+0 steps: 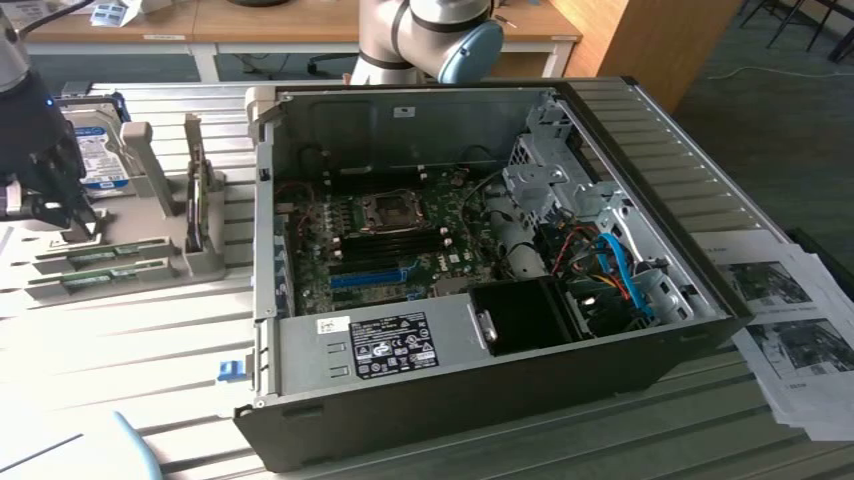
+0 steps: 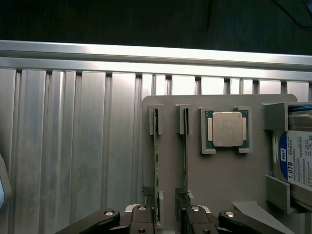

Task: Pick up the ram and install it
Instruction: 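Pick up the ram and move it above insertion slot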

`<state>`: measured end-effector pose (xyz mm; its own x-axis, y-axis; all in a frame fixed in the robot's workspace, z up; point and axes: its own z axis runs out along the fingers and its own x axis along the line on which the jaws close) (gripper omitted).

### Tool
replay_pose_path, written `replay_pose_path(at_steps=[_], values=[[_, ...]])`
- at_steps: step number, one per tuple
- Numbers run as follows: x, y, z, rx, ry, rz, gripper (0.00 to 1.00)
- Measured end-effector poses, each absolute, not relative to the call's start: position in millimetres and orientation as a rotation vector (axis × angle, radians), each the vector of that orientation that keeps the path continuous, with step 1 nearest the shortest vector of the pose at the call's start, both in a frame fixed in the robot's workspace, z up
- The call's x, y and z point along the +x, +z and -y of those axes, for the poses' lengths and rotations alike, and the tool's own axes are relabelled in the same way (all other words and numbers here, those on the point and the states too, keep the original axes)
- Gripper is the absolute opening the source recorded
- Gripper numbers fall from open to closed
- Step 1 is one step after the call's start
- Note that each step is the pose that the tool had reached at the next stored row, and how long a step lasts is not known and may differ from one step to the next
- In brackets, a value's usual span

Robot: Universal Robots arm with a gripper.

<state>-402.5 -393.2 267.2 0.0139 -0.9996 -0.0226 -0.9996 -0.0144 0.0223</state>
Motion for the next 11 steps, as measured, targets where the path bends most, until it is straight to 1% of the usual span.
replay_pose_path(at_steps=[11], values=[[-402.5,250.1,393.2,2.237,-0.050,2.205,0.30]])
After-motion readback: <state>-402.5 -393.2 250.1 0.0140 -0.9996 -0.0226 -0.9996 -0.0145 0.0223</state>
